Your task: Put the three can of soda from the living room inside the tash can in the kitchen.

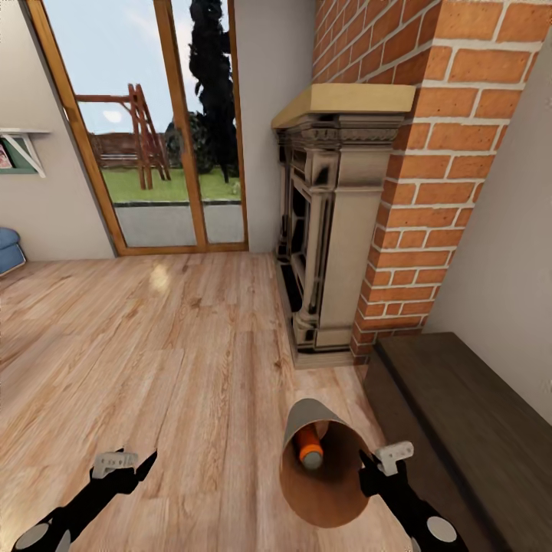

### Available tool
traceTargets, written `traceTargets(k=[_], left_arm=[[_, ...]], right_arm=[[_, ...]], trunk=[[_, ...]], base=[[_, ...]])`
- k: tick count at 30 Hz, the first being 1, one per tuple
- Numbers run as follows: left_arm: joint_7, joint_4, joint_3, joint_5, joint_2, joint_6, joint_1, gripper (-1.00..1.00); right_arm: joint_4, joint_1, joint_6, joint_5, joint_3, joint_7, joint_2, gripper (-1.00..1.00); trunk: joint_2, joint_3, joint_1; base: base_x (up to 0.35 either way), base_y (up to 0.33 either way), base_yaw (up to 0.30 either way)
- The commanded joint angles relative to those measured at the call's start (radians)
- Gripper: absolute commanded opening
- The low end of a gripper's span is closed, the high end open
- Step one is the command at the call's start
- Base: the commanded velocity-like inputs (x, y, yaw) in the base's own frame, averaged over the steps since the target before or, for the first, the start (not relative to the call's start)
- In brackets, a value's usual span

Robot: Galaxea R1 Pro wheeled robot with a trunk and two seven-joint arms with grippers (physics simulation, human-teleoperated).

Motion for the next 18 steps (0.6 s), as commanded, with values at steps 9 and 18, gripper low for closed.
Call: traceTargets(k=[9,18], left_arm=[[-0.001,0.009,0.001,-0.001,0.000,-0.001,0.000,1.00],[-0.004,0.010,0.001,-0.001,0.000,0.001,-0.001,1.00]], right_arm=[[0.018,0.000,-0.007,-0.009,-0.036,0.010,-0.001,-1.00],[0.039,0.000,-0.007,-0.008,-0.038,0.010,-0.001,-1.00]], trunk=[[0.000,0.000,0.000],[0.000,0.000,0.000]], base=[[-0.242,0.089,0.000],[-0.270,0.185,0.000]])
